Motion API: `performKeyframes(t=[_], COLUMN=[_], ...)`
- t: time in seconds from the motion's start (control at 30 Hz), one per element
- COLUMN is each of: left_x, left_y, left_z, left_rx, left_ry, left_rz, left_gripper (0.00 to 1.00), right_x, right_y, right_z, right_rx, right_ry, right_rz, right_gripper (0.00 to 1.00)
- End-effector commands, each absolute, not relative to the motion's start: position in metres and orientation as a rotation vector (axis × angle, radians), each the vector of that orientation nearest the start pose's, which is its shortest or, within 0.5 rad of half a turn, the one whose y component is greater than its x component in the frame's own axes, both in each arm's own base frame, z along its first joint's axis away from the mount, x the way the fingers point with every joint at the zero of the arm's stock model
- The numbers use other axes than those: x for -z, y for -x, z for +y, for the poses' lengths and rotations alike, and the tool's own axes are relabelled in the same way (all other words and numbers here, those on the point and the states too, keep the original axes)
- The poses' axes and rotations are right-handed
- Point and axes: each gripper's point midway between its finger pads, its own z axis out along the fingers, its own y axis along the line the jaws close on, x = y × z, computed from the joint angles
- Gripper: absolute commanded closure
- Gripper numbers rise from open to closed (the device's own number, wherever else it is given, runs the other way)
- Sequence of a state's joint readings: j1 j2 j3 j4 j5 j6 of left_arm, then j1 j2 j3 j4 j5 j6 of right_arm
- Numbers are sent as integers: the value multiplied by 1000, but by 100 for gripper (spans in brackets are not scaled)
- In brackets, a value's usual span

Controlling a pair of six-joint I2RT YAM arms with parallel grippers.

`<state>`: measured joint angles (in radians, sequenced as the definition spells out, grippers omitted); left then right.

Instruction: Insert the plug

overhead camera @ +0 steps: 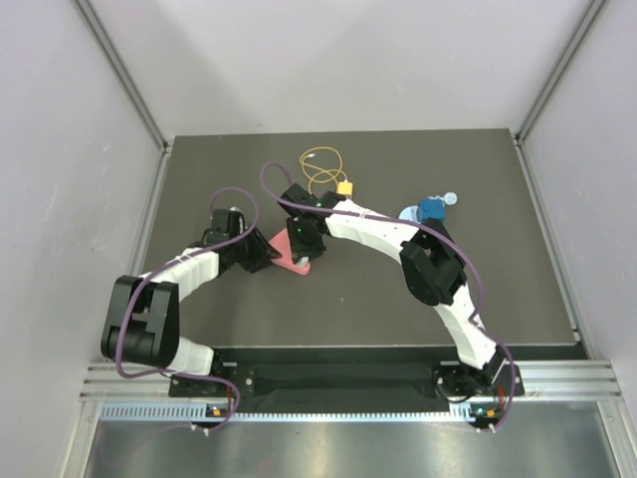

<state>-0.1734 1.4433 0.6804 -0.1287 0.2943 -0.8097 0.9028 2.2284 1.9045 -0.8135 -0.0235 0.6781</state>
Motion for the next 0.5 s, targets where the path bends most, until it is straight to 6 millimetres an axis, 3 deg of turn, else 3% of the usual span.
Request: performKeyframes(t=[0.0, 0.03, 0.23, 0.37, 0.47], left_x=[-44, -45, -50, -78, -93], left_y=[-295, -296, -295, -305, -311], left_z=[-124, -120, -111, -108, -102], left_rx=[640, 614, 545, 540, 490], left_ry=[673, 674, 672, 633, 619], left_rz=[2562, 2553, 2557, 2487, 2465], left_gripper=[58, 57, 57, 48, 40], right_x=[-51, -62, -125, -161, -170], right_y=[-278, -282, -292, -299, -315], right_z=[413, 414, 413, 399, 382], right_rx=[-407, -429, -576, -636, -648], right_ry=[325, 320, 312, 315, 301], right_rz=[2821, 2798, 2679, 2612, 2580], right_gripper=[62, 56, 46, 44, 42])
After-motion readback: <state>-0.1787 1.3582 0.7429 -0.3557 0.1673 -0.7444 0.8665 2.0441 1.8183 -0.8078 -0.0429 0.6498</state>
